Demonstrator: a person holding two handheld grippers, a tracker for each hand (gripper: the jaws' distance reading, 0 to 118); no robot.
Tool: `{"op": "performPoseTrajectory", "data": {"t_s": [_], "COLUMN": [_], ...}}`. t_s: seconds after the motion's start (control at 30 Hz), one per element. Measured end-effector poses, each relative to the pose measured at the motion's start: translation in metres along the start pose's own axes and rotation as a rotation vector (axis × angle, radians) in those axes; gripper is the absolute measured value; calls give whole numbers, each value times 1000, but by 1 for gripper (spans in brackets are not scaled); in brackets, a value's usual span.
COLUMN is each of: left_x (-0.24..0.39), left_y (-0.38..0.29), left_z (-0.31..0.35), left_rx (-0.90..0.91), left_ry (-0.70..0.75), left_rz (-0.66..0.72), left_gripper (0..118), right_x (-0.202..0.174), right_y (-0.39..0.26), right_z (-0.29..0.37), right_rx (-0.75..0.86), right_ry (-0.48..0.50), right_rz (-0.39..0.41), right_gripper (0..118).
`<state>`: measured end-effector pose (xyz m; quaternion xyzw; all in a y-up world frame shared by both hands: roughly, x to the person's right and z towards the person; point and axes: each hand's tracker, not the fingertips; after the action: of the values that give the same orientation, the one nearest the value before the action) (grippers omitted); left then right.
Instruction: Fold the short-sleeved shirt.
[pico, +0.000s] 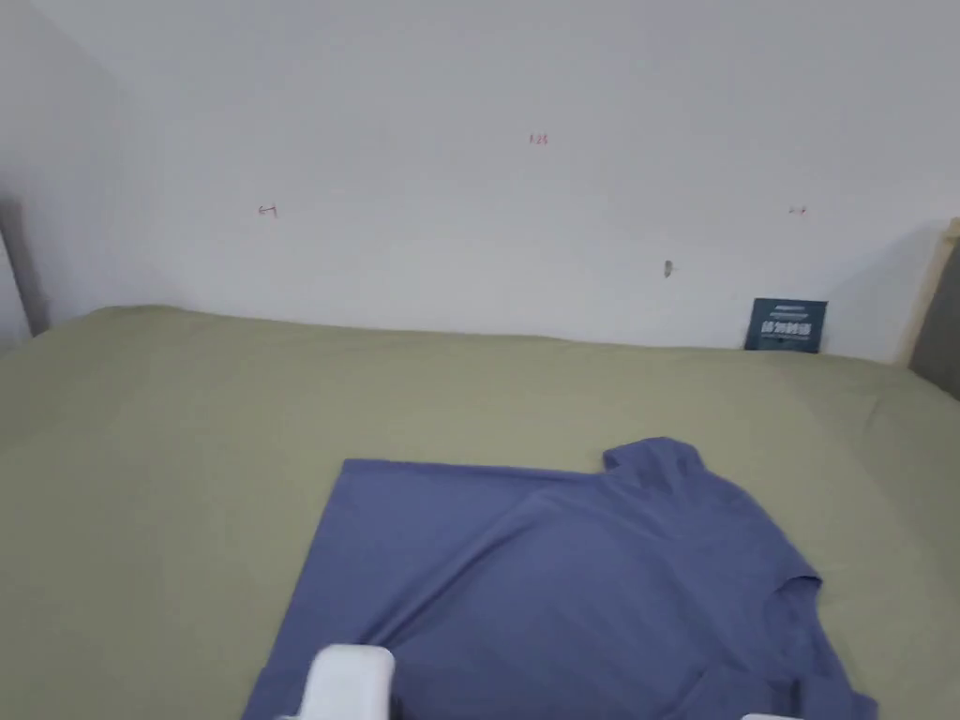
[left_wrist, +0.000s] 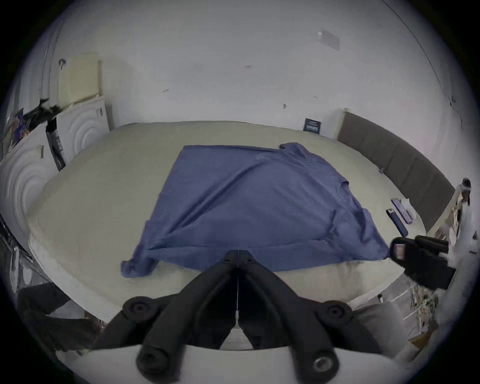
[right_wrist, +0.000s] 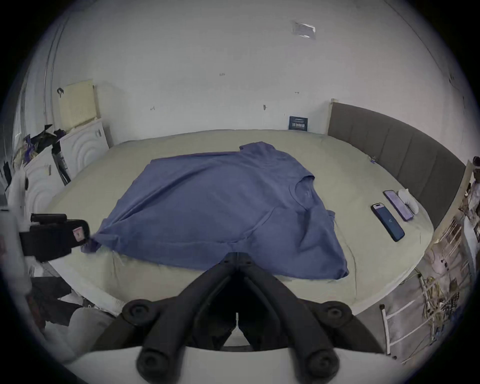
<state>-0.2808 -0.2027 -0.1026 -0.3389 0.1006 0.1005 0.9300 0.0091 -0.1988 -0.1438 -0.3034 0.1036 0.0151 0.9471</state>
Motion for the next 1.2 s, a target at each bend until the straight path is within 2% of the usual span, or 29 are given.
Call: {"op": "performPoseTrajectory", "data": {"t_s": [0.03, 0.07, 0.13, 0.17, 0.2, 0.23, 0.3, 0.37, 0.57, 0.63, 0.67, 0.7, 0.73, 0.77, 0.8, 0.83, 0.87, 0.9, 0.93, 0.97, 1.07, 1.13, 1.2], "left_x": [-21, -45, -78, -93, -103, -114, -128, -131, -110, -105, -105, -105, -110, -111, -116, -121, -121, -122, -121, -115, -108, -104, -103], "left_y": [4, 7, 8, 6, 3, 0, -4, -2, -3, -6, -9, -10, -10, -8, -4, 2, 3, 4, 4, 9, 8, 10, 8], "left_z": [-1, -4, -9, -10, -13, -15, -28, -44, -90, -107, -113, -112, -108, -100, -95, -91, -89, -84, -86, -83, -79, -79, -78], "left_rx": [-35, -74, -142, -152, -160, -149, -172, -180, -309, -361, -396, -416, -408, -360, -317, -306, -272, -265, -289, -303, -303, -308, -310], "left_ry": [-13, -50, -30, 4, 14, 14, -16, 14, 85, 155, 161, 170, 88, 120, 118, 88, 32, 72, 64, 69, 75, 71, 72], "left_rz": [27, 54, 107, 120, 135, 167, 248, 225, -59, -144, -157, -155, -80, -15, 33, 56, 41, 8, -4, -24, -47, -41, -33], "left_gripper": [42, 66, 82, 82, 106, 112, 112, 112, 112, 111, 107, 91, 86, 72, 18, 1, 1, 1, 1, 1, 1, 1, 1], "right_x": [4, 6, 12, 14, 13, 14, 19, 21, 41, 47, 53, 58, 65, 72, 79, 87, 97, 106, 118, 131, 162, 168, 173], "right_y": [3, 3, 8, 11, 12, 14, 18, 20, 24, 26, 27, 28, 29, 29, 28, 28, 28, 27, 26, 24, 19, 18, 14], "right_z": [-1, -1, -3, -5, -6, -8, -11, -14, -15, -11, -11, -11, -14, -16, -18, -23, -30, -37, -45, -53, -80, -99, -116], "right_rx": [2, 4, 0, -2, -3, -3, 4, -13, -32, -30, -30, -37, -47, -57, -63, -79, -110, -133, -152, -166, -221, -279, -322], "right_ry": [4, 12, 37, 46, 51, 62, 76, 91, 91, 78, 72, 62, 49, 28, 9, -1, -14, -22, -31, -22, -49, -51, 1], "right_rz": [-5, -13, -40, -53, -56, -60, -64, -77, -117, -128, -130, -127, -114, -87, -67, -51, -50, -55, -63, -86, -119, -88, -42], "right_gripper": [0, 0, 0, 0, 0, 0, 0, 0, 0, 0, 0, 0, 0, 0, 1, 1, 5, 25, 50, 67, 67, 67, 67]}}
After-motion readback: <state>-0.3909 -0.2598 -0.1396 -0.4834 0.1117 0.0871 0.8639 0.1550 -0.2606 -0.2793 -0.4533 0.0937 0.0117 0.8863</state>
